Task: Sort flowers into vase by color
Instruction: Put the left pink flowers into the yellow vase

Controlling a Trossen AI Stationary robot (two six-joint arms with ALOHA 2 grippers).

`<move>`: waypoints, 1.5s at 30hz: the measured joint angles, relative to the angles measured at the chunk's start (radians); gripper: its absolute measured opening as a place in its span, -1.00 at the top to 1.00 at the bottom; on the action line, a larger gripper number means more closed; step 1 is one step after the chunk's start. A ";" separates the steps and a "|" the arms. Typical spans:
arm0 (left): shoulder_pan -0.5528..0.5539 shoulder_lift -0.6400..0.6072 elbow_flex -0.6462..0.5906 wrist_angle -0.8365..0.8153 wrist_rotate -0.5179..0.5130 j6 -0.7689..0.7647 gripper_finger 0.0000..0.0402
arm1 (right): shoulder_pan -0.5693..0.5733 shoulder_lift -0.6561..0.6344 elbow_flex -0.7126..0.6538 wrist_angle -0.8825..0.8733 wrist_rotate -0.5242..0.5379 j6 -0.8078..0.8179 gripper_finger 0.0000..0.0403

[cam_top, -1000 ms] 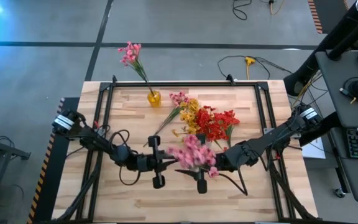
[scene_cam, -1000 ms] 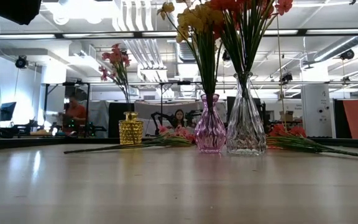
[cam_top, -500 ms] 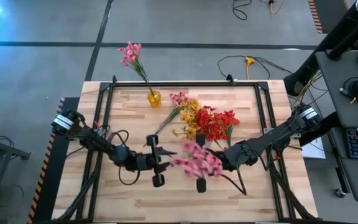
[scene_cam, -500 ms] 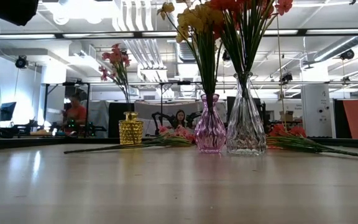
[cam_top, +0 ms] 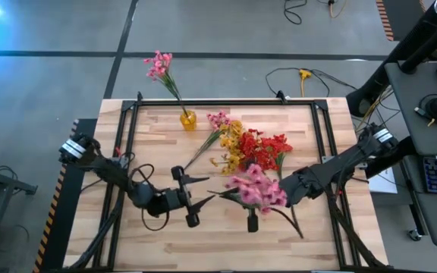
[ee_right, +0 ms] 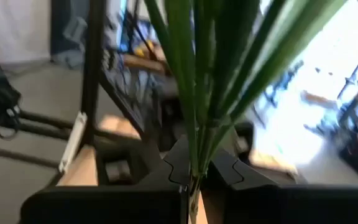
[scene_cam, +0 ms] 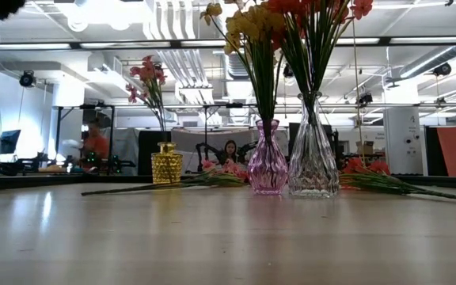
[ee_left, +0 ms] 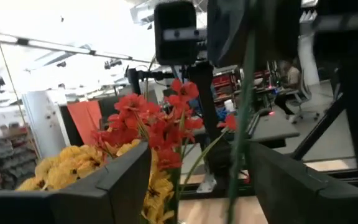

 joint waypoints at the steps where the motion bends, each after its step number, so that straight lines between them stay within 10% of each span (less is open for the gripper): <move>1: -0.006 -0.019 0.000 -0.023 -0.003 -0.024 -0.20 | 0.000 -0.002 0.013 -0.052 0.022 0.025 0.94; 4: -0.002 -0.112 0.000 -0.186 0.021 -0.179 -0.16 | 0.002 -0.006 0.061 -0.244 0.078 0.120 0.94; 11: 0.086 -0.332 0.025 -0.690 0.480 -0.541 -0.05 | 0.008 -0.007 0.120 -0.573 0.047 0.350 0.94; 18: 0.087 -0.361 0.036 -0.686 0.491 -0.500 -0.03 | 0.012 0.017 0.117 -0.599 -0.101 0.436 0.94; 45: 0.116 -0.048 0.279 -0.631 0.421 -0.434 -0.01 | 0.005 0.140 0.159 -0.494 -0.093 0.383 0.94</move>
